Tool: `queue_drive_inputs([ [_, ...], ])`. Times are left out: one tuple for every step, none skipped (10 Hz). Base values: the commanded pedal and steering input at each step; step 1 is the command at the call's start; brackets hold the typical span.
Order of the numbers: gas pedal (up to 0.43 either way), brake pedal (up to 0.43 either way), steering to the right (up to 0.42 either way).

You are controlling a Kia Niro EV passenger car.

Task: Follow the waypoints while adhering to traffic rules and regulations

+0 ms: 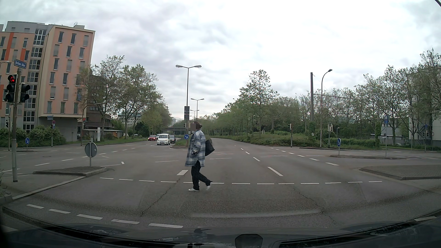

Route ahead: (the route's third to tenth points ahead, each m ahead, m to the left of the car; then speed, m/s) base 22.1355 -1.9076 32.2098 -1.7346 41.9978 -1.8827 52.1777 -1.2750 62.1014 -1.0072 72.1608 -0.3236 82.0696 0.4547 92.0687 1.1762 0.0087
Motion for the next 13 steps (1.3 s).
queue_drive_inputs([
  [0.0,0.189,0.008],
  [0.0,0.189,0.009],
  [0.0,0.189,0.009],
  [0.0,0.189,0.009],
  [0.0,0.195,0.009],
  [0.0,0.195,0.009],
  [0.0,0.195,0.009],
  [0.0,0.189,0.009],
  [0.0,0.195,0.009],
  [0.0,0.195,0.009],
  [0.0,0.195,0.009],
  [0.0,0.195,0.009],
  [0.0,0.195,0.009],
])
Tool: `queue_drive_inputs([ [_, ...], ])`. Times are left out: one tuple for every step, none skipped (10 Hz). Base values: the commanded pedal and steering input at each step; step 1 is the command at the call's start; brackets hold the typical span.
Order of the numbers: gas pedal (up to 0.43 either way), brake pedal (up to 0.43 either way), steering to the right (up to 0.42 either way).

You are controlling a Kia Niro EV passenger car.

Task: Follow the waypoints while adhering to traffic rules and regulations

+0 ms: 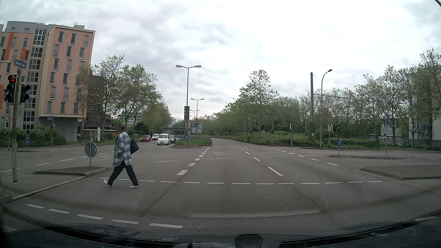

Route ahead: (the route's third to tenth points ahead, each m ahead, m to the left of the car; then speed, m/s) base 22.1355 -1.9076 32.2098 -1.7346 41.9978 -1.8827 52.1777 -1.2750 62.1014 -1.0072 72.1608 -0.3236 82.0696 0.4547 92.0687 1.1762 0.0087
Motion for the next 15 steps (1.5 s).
queue_drive_inputs([
  [0.0,0.189,0.009],
  [0.0,0.195,0.009],
  [0.0,0.195,0.009],
  [0.0,0.195,0.009],
  [0.0,0.195,0.009],
  [0.0,0.189,0.009],
  [0.0,0.195,0.009],
  [0.0,0.195,0.009],
  [0.0,0.195,0.009],
  [0.0,0.195,0.009],
  [0.0,0.195,0.009],
  [0.0,0.195,0.01],
  [0.0,0.195,0.01],
  [0.0,0.195,0.01],
  [0.0,0.195,0.01],
])
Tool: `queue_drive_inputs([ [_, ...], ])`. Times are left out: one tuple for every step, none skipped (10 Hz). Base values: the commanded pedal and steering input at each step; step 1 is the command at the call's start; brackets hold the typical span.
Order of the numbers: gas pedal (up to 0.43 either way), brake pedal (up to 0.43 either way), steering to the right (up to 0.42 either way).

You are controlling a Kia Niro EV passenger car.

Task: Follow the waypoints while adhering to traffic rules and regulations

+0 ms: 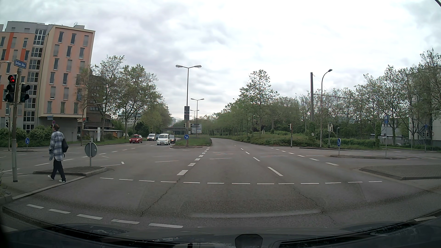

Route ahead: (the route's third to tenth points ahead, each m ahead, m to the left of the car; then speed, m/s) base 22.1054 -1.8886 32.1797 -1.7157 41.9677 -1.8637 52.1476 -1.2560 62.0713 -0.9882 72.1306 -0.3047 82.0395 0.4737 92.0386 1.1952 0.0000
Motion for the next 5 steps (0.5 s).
queue_drive_inputs([
  [0.0,0.201,0.01],
  [0.0,0.195,0.01],
  [0.0,0.195,0.01],
  [0.0,0.195,0.01],
  [0.0,0.201,0.01],
])
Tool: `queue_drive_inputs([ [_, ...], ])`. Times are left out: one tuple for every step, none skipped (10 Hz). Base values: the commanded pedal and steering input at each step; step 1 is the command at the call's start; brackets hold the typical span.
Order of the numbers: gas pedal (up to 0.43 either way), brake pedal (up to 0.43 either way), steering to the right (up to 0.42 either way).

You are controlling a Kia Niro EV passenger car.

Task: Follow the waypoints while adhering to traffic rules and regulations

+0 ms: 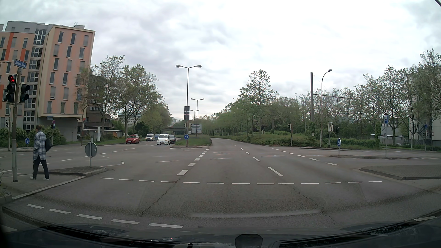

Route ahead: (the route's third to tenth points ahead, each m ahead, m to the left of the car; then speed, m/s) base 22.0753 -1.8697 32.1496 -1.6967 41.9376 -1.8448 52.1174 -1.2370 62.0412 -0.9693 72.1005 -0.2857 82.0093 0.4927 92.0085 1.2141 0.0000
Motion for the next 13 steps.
queue_drive_inputs([
  [0.0,0.195,0.01],
  [0.0,0.195,0.01],
  [0.0,0.195,0.01],
  [0.0,0.195,0.01],
  [0.0,0.195,0.01],
  [0.0,0.195,0.01],
  [0.0,0.201,0.01],
  [0.0,0.195,0.01],
  [0.0,0.195,0.01],
  [0.0,0.195,0.01],
  [0.0,0.195,0.01],
  [0.0,0.195,0.01],
  [0.0,0.195,0.01],
])
